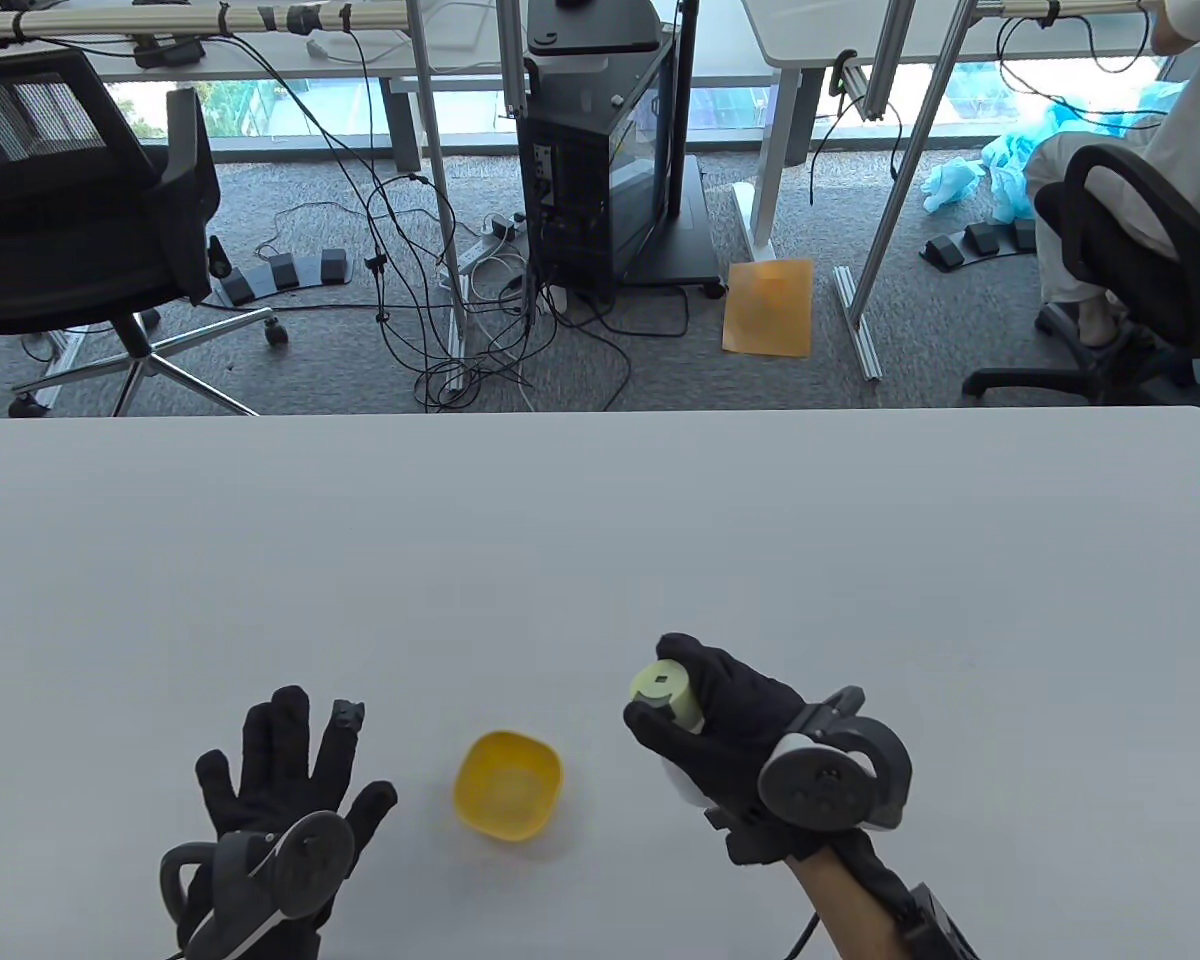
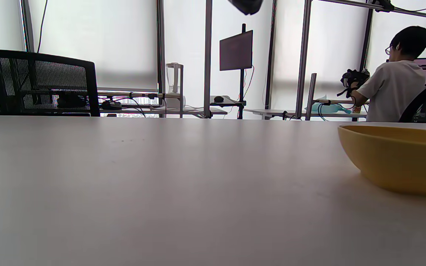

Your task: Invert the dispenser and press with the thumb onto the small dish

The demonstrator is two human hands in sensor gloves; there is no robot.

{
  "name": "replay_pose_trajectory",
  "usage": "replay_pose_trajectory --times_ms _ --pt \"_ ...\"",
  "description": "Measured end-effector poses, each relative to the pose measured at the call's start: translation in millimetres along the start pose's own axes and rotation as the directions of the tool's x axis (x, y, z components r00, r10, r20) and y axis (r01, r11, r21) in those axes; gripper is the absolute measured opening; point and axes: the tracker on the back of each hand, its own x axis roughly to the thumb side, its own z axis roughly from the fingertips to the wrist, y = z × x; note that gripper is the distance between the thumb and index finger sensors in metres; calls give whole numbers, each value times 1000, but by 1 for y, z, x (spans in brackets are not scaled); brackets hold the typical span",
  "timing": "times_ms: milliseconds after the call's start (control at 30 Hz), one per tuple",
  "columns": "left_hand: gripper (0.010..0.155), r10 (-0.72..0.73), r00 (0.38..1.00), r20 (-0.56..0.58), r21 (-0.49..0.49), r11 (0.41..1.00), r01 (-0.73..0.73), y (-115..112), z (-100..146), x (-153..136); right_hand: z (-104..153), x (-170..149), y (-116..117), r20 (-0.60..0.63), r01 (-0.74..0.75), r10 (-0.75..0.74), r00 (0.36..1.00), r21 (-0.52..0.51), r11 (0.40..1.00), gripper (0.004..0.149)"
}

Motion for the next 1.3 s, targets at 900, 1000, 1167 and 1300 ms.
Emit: replay_pose_trajectory --times_ms 900,1000,1167,1300 --pt "78 -4 1000 -11 -36 999 4 -2 -3 -2 -101 38 156 -86 35 271 959 982 186 80" --pt "78 -6 1000 -10 -39 999 6 -2 -3 -3 -96 41 178 -39 12 319 947 996 87 80" --pt "78 2 1000 -14 -28 1000 -2 0 -2 -4 -91 47 197 -8 6 343 939 1000 9 81" --pt "78 3 1000 -16 -33 999 -3 0 -2 -4 -90 52 201 67 -70 381 922 998 -7 81"
